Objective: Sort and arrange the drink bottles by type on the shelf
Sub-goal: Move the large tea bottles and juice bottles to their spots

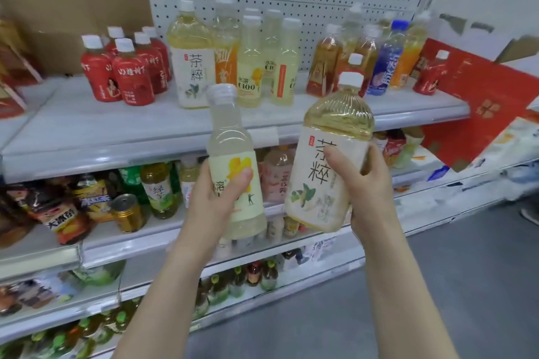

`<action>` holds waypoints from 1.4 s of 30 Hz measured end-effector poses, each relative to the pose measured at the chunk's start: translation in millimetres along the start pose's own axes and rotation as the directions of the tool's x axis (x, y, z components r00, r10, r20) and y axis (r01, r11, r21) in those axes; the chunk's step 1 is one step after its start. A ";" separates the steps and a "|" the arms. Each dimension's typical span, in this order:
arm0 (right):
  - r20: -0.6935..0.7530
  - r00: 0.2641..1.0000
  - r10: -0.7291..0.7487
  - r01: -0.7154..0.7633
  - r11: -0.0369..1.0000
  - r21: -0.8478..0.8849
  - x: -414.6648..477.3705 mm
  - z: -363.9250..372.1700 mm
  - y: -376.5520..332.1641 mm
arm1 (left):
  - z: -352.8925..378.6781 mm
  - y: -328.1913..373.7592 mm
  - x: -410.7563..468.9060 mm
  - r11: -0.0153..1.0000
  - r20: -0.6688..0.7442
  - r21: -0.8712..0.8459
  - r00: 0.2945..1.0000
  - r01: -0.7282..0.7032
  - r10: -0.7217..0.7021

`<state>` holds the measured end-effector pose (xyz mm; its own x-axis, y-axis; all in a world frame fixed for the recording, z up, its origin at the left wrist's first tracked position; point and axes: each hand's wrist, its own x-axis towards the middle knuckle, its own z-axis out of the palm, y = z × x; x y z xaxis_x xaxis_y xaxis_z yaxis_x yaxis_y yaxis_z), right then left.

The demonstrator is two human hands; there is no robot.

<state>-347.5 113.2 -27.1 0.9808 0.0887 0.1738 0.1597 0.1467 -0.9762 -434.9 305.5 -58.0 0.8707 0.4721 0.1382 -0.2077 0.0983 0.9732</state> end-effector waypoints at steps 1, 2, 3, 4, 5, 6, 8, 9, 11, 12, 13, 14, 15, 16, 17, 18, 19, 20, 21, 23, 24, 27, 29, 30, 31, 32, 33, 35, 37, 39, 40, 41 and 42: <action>-0.009 1.000 0.007 -0.007 1.000 0.003 3.2 -9.6 2.0 | 9.3 -1.7 0.6 1.000 0.013 0.008 1.000 0.003 -0.003; -0.018 1.000 0.015 -0.014 1.000 0.007 6.8 -18.6 4.4 | 18.3 -3.8 2.5 1.000 0.023 0.014 1.000 0.002 -0.003; -0.025 0.999 0.020 -0.020 1.000 0.010 11.2 -27.2 7.1 | 27.5 -6.2 5.6 1.000 0.031 0.018 1.000 -0.001 0.000; -0.033 0.999 0.025 -0.024 1.000 0.010 16.7 -35.8 9.7 | 37.3 -8.8 10.1 1.000 0.040 0.023 0.999 -0.004 0.004; -0.040 0.999 0.026 -0.026 1.000 0.007 23.4 -44.4 12.3 | 48.5 -11.2 15.9 1.000 0.052 0.029 0.999 -0.010 0.008; -0.047 0.999 0.024 -0.024 1.000 0.005 30.8 -52.6 14.7 | 59.4 -14.4 22.7 0.999 0.069 0.036 0.998 -0.016 0.014; -0.063 0.998 0.007 -0.007 1.000 0.003 48.9 -69.0 19.2 | 83.4 -20.9 39.1 0.998 0.098 0.058 0.995 -0.028 0.023; -0.077 0.997 -0.003 0.003 1.000 0.001 59.7 -77.5 21.0 | 95.3 -24.9 48.4 0.997 0.107 0.074 0.994 -0.035 0.027; -0.106 0.994 -0.016 0.015 1.000 -0.007 85.9 -94.9 22.4 | 120.4 -32.4 70.0 0.993 0.126 0.109 0.991 -0.050 0.036; -0.117 0.993 -0.020 0.019 1.000 -0.011 101.0 -103.6 21.7 | 133.9 -34.5 81.8 0.991 0.140 0.118 0.989 -0.063 0.046; -0.127 0.992 -0.025 0.023 1.000 -0.015 117.1 -112.0 20.2 | 148.1 -35.9 93.7 0.989 0.154 0.123 0.986 -0.078 0.059; -0.140 0.990 -0.033 0.030 0.999 -0.024 134.1 -120.7 18.1 | 163.8 -36.0 105.3 0.987 0.169 0.127 0.983 -0.097 0.075; -0.157 0.987 -0.045 0.040 0.999 -0.036 150.4 -129.5 15.5 | 179.5 -35.9 116.2 0.986 0.183 0.127 0.979 -0.112 0.088; -0.177 0.982 -0.059 0.053 0.998 -0.043 166.1 -138.0 12.1 | 194.5 -35.8 127.3 0.985 0.195 0.123 0.976 -0.120 0.094; -0.196 0.978 -0.074 0.066 0.997 -0.044 181.2 -146.8 8.0 | 209.3 -34.8 138.3 0.986 0.206 0.116 0.974 -0.124 0.098; -0.210 0.974 -0.089 0.082 0.996 -0.043 195.1 -155.0 3.7 | 223.1 -33.7 149.5 0.985 0.217 0.111 0.971 -0.131 0.104; -0.220 0.970 -0.105 0.098 0.994 -0.043 208.1 -163.6 -0.4 | 236.1 -33.0 160.2 0.984 0.228 0.108 0.967 -0.145 0.117; -0.229 0.966 -0.118 0.112 0.993 -0.041 219.9 -171.9 -4.3 | 249.0 -32.8 169.9 0.981 0.232 0.107 0.964 -0.161 0.133; -0.236 0.963 -0.129 0.124 0.992 -0.033 231.1 -180.3 -7.9 | 261.0 -33.7 178.3 0.979 0.231 0.105 0.961 -0.176 0.148; -0.250 0.958 -0.143 0.144 0.989 -0.015 251.9 -197.1 -13.8 | 282.8 -37.4 192.4 0.978 0.222 0.103 0.962 -0.184 0.158; -0.260 0.954 -0.148 0.150 0.989 -0.015 262.7 -205.5 -16.1 | 292.4 -39.7 198.3 0.977 0.216 0.109 0.964 -0.184 0.158; -0.247 0.956 -0.159 0.159 0.987 -0.019 300.5 -232.5 -15.1 | 319.8 -47.2 214.5 0.966 0.199 0.143 0.963 -0.213 0.183; -0.215 0.963 -0.161 0.161 0.987 -0.018 327.7 -248.4 -10.9 | 338.4 -54.1 222.4 0.957 0.158 0.160 0.963 -0.243 0.218; -0.193 0.968 -0.162 0.162 0.987 -0.019 341.4 -255.4 -10.2 | 347.5 -57.1 225.0 0.953 0.122 0.169 0.965 -0.252 0.233; -0.172 0.971 -0.166 0.164 0.986 -0.025 355.1 -262.4 -9.5 | 356.7 -60.3 227.5 0.951 0.082 0.175 0.967 -0.254 0.243; -0.151 0.974 -0.170 0.166 0.985 -0.035 367.6 -269.9 -8.6 | 366.7 -63.2 229.2 0.952 0.047 0.175 0.968 -0.249 0.245; -0.129 0.976 -0.173 0.168 0.985 -0.043 379.6 -277.5 -7.0 | 376.7 -65.6 230.7 0.954 0.017 0.178 0.970 -0.241 0.242; -0.088 0.979 -0.186 0.182 0.982 -0.048 401.9 -292.5 -3.0 | 397.4 -68.7 236.1 0.947 -0.034 0.211 0.967 -0.241 0.253; -0.059 0.980 -0.189 0.187 0.981 -0.044 419.6 -304.8 2.2 | 415.7 -74.5 245.6 0.926 -0.087 0.277 0.953 -0.257 0.291; -0.029 0.983 -0.181 0.180 0.983 -0.039 432.5 -313.8 6.2 | 430.3 -80.9 255.8 0.903 -0.138 0.339 0.936 -0.263 0.324; -0.011 0.983 -0.183 0.182 0.982 -0.039 438.8 -317.7 7.4 | 436.5 -83.8 260.8 0.896 -0.159 0.361 0.929 -0.260 0.334; 0.005 0.982 -0.190 0.190 0.981 -0.047 445.5 -320.5 8.3 | 442.4 -86.4 266.4 0.890 -0.174 0.376 0.924 -0.257 0.340; 0.016 0.979 -0.202 0.202 0.977 -0.062 451.8 -322.5 8.1 | 447.9 -88.8 272.7 0.887 -0.180 0.383 0.921 -0.257 0.344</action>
<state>133.0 -163.3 1.7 0.9265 0.0734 0.3691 0.3614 0.0999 -0.9271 20.8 33.1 -24.5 0.6504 0.6267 0.4292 -0.2372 -0.3693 0.8985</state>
